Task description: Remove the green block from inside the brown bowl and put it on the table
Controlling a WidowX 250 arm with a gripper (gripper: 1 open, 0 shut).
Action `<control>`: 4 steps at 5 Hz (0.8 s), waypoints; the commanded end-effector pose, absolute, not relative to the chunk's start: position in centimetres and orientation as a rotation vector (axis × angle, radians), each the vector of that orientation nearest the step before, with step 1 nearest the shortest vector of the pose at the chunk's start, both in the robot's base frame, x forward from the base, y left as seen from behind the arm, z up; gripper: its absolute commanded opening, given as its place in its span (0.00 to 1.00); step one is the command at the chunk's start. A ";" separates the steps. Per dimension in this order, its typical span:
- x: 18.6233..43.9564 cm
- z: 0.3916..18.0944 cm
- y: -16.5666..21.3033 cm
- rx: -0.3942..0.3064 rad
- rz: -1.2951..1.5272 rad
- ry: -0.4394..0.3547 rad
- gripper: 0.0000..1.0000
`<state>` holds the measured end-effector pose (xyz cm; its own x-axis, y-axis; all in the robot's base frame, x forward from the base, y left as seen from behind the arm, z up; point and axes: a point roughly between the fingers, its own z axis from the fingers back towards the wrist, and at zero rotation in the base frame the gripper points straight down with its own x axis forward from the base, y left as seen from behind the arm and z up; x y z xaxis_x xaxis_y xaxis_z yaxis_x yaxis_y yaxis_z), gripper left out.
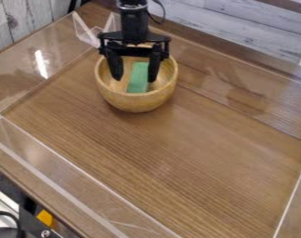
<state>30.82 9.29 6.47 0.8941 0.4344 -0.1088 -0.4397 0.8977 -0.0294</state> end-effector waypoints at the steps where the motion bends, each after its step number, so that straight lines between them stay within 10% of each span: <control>1: 31.7 9.6 10.5 -0.037 0.396 -0.013 1.00; 4: 32.2 6.8 11.7 -0.031 0.474 -0.013 1.00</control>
<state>31.43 10.86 5.09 0.8933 0.4458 -0.0570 -0.4479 0.8936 -0.0293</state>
